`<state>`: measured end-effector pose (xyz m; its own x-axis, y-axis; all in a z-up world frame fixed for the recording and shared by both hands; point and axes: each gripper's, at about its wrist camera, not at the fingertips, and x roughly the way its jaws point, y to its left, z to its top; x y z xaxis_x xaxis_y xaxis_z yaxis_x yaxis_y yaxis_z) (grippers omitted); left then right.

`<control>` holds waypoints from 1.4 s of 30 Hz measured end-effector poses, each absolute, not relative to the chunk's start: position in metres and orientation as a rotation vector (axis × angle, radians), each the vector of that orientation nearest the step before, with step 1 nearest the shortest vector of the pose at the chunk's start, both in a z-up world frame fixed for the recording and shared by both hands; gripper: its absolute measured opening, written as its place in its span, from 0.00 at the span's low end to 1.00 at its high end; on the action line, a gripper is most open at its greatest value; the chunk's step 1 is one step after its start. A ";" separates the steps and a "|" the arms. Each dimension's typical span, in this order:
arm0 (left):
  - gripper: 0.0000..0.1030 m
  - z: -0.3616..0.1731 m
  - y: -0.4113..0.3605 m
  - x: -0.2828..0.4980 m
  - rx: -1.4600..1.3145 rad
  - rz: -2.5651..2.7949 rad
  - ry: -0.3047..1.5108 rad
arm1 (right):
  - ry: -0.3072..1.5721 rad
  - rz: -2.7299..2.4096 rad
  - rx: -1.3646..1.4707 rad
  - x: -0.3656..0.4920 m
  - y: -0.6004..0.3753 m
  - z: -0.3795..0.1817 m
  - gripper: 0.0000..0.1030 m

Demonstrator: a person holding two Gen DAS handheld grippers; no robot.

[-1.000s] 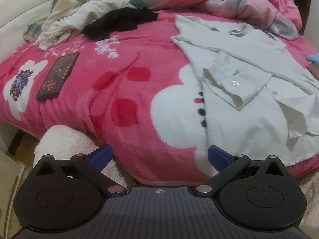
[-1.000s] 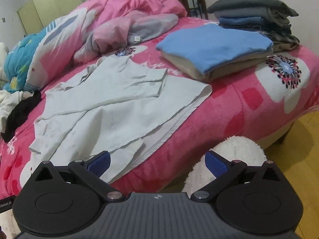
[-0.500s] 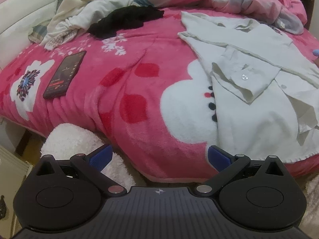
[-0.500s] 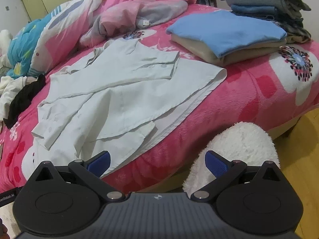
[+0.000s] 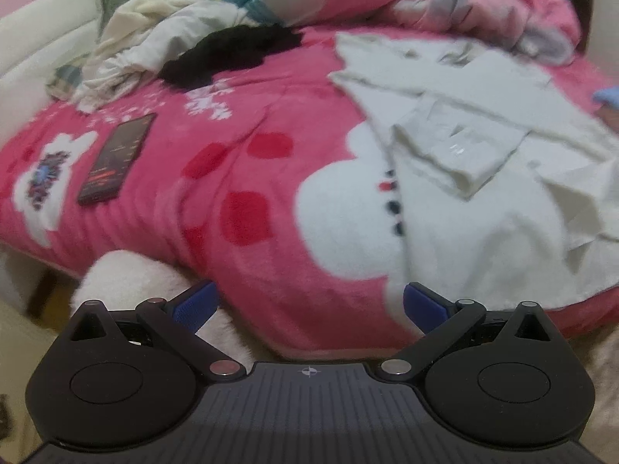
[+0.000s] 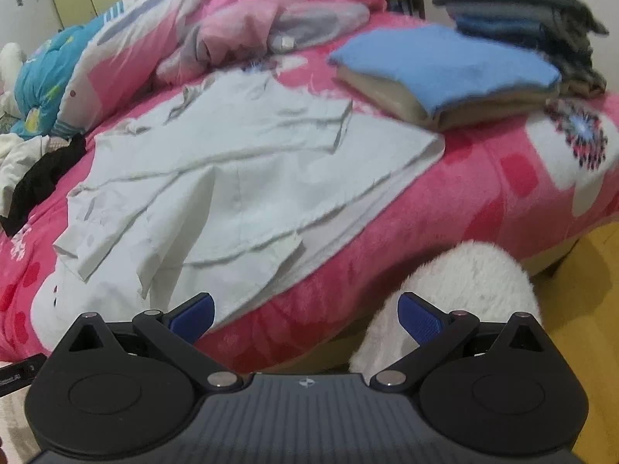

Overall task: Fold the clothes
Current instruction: 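Open both tools and pull them back from the shirt, then pinch the shirt hem with the left tool while the right tool lifts the shirt side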

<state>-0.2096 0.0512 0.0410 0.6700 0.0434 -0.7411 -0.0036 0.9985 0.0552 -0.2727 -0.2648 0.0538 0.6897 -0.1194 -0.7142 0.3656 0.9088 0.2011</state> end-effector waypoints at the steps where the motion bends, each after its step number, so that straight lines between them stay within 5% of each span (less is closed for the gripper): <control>1: 1.00 0.040 0.052 -0.211 0.023 -0.001 0.828 | 0.732 -0.275 0.337 -0.275 -0.266 0.056 1.00; 7: 1.00 0.029 0.051 -0.216 -0.089 -0.121 0.825 | 0.535 -0.207 0.279 -0.292 -0.274 0.060 1.00; 19: 0.93 0.006 0.032 -0.209 -0.174 -0.299 0.817 | 0.496 -0.092 0.305 -0.296 -0.286 0.053 1.00; 25: 0.57 -0.004 0.030 -0.203 -0.200 -0.366 0.831 | 0.518 -0.044 0.438 -0.292 -0.301 0.044 1.00; 38: 0.28 -0.014 0.042 -0.196 -0.248 -0.378 0.845 | 0.603 0.087 0.756 -0.286 -0.309 0.020 1.00; 42: 0.07 -0.016 0.047 -0.195 -0.269 -0.386 0.845 | 0.645 0.167 0.831 -0.276 -0.294 0.012 1.00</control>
